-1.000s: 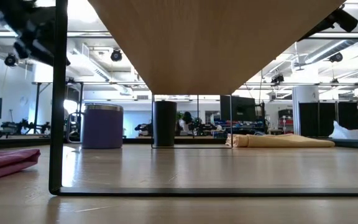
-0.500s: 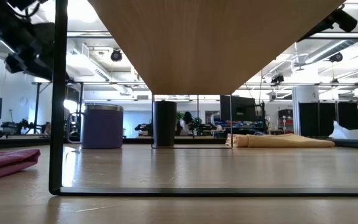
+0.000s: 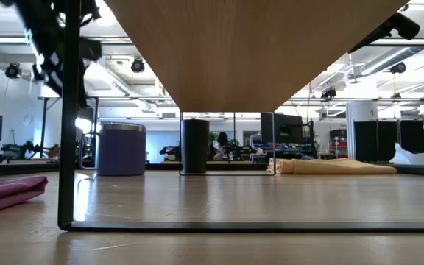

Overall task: Stack small to large cups/mugs on shelf
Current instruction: Put the violet mug on the shelf

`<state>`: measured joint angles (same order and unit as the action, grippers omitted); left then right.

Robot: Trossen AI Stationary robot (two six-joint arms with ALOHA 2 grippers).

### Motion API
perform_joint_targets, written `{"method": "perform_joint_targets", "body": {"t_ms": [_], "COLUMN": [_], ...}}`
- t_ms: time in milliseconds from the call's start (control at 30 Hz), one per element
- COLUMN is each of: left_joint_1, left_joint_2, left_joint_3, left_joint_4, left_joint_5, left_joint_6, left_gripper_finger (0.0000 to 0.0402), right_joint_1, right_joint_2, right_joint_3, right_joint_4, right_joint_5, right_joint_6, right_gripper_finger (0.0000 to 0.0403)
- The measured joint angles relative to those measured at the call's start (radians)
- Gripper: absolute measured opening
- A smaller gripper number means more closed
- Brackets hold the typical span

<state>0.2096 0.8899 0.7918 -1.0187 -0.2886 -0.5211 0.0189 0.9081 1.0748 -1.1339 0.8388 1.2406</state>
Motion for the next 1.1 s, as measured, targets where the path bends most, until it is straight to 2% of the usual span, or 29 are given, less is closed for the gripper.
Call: {"method": "perform_joint_targets", "body": {"t_ms": [167,300,367,667,1100], "left_joint_1": [0.061,0.174,0.219,0.262,0.263], "left_joint_2": [0.135,0.218,0.258,0.355,0.478], "left_joint_3": [0.136,0.179,0.188,0.208,0.208], "left_joint_4": [-0.153,-0.172,-0.172,-0.170,-0.084], "left_joint_5": [0.025,0.169,0.205,0.139,0.138], "left_joint_6": [0.080,0.157,0.194,0.321,0.382], "left_gripper_finger": [0.0184,0.0184,0.0184,0.0184,0.0184], "right_joint_1": [-0.010,-0.028,-0.033,-0.033,-0.033], "right_joint_2": [-0.008,-0.010,-0.010,-0.011,-0.011], "right_joint_3": [0.000,0.000,0.000,0.000,0.000], "right_joint_4": [-0.001,-0.004,-0.004,-0.004,-0.002], "right_joint_5": [-0.008,-0.034,-0.042,-0.081,-0.091], "right_joint_6": [0.001,-0.013,-0.025,-0.034,-0.010], "right_gripper_finger": [0.0182,0.0182,0.0182,0.0182,0.0182]}}
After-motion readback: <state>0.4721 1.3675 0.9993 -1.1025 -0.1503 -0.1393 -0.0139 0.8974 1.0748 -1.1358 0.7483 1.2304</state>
